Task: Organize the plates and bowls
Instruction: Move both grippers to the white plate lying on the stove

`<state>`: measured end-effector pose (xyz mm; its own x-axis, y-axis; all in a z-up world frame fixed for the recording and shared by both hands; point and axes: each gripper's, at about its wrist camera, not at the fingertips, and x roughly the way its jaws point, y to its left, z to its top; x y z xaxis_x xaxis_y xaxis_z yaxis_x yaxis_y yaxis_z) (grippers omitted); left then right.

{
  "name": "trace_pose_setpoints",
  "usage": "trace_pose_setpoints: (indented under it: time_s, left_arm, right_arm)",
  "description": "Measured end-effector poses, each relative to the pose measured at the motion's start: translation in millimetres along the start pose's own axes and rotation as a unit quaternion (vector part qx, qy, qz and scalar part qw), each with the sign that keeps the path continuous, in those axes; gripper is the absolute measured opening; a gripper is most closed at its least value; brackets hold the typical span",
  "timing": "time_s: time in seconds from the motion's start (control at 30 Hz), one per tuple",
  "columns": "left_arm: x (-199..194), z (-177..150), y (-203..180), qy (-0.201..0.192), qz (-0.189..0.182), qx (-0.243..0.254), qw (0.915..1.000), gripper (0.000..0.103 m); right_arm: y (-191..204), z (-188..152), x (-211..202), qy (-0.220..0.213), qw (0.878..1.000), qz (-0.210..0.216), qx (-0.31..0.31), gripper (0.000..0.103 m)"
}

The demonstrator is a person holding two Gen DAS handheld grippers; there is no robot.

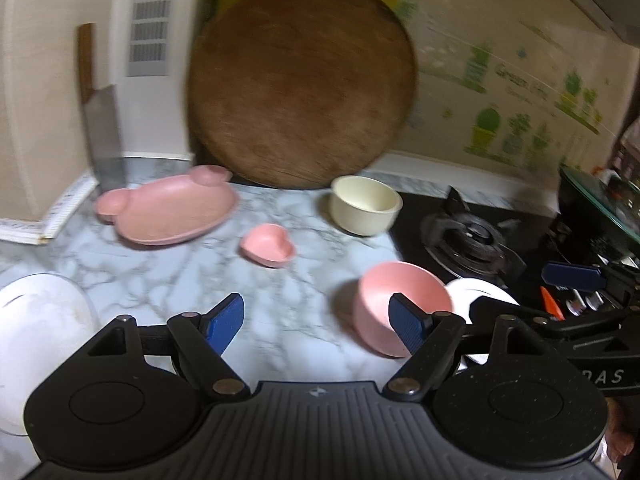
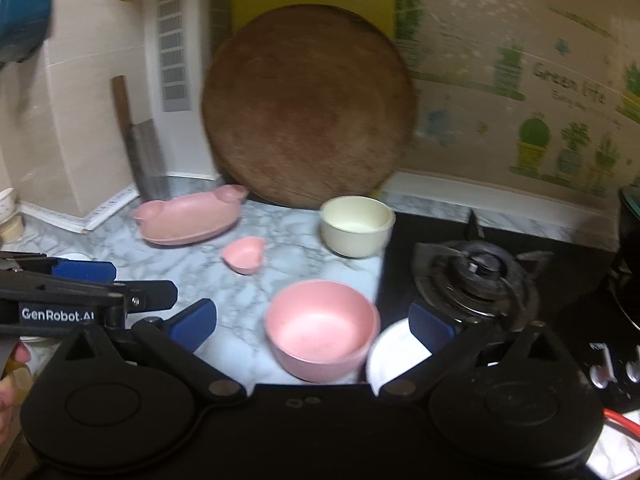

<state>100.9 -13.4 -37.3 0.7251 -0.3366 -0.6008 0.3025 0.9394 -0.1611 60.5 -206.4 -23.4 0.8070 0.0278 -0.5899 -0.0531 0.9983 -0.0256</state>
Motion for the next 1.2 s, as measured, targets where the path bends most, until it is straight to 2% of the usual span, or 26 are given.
trace_pose_setpoints:
  time_s: [0.5, 0.7, 0.83, 1.0, 1.1, 1.17, 1.2]
  left_arm:
    - [41.5, -7.5, -63.0, 0.048, -0.049, 0.029, 0.9973, 0.079]
    - [60.7, -14.9, -79.3, 0.076, -0.072, 0.025, 0.9942, 0.079]
    - [75.9, -21.2, -94.4, 0.090, -0.078, 0.040, 0.9921, 0.079]
    - [102.7, -29.7, -108.2, 0.116, -0.085, 0.042, 0.9887, 0.079]
    - [114.0, -34.8, -116.4, 0.133, -0.093, 0.037, 0.9861, 0.079]
    - [119.5, -37.6, -123.1, 0.141, -0.101, 0.037, 0.9842, 0.079]
    - [122.2, -38.3, -125.3, 0.145, -0.105, 0.035, 0.9833, 0.076]
  right_arm:
    - [-62.7, -24.4, -3.8, 0.018, 0.998, -0.061, 0.030, 0.103]
    - [-95.3, -32.7, 7.0, 0.036, 0.996, -0.077, 0.037, 0.103]
    - [-119.4, -41.0, 24.6, 0.055, 0.993, -0.094, 0.043, 0.102]
    - [-145.7, -52.7, 44.4, 0.086, 0.989, -0.091, 0.077, 0.097]
    - [-157.3, -56.3, 55.0, 0.103, 0.987, -0.086, 0.093, 0.091]
    - [-164.4, -58.7, 62.4, 0.115, 0.984, -0.085, 0.105, 0.082]
    - [-167.2, -59.5, 65.6, 0.122, 0.983, -0.083, 0.112, 0.080]
